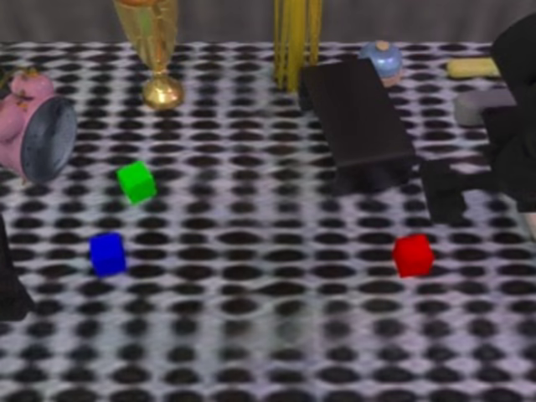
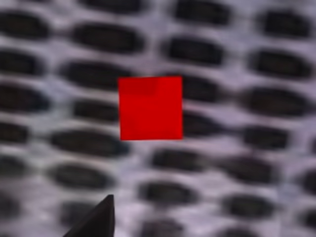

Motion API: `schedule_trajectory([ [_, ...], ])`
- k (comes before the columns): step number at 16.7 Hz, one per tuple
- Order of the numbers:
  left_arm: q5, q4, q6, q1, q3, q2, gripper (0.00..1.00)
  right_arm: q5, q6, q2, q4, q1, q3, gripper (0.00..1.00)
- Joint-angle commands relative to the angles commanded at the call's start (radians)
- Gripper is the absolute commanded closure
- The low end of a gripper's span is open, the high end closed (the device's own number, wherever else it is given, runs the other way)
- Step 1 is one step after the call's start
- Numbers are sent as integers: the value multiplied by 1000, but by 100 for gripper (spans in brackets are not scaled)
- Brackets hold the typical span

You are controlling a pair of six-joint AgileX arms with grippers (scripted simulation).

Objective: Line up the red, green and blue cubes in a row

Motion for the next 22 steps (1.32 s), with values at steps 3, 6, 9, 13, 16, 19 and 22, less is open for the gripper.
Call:
schedule_trajectory([
  [3, 0, 0, 0, 0, 0, 0, 0, -1, 30, 208, -111, 48, 166, 0],
  [6, 0, 0, 0, 0, 0, 0, 0, -2, 51, 351, -180, 80, 285, 0],
  [9, 0, 0, 0, 0, 0, 0, 0, -2, 59, 413, -208, 94, 339, 0],
  [13, 0, 0, 0, 0, 0, 0, 0, -2, 59, 414, -208, 94, 340, 0],
  [16, 0, 0, 0, 0, 0, 0, 0, -2, 57, 420, -190, 91, 326, 0],
  [19, 0, 0, 0, 0, 0, 0, 0, -2, 58, 467, -90, 93, 276, 0],
  [22, 0, 0, 0, 0, 0, 0, 0, -2, 61, 528, 43, 94, 213, 0],
])
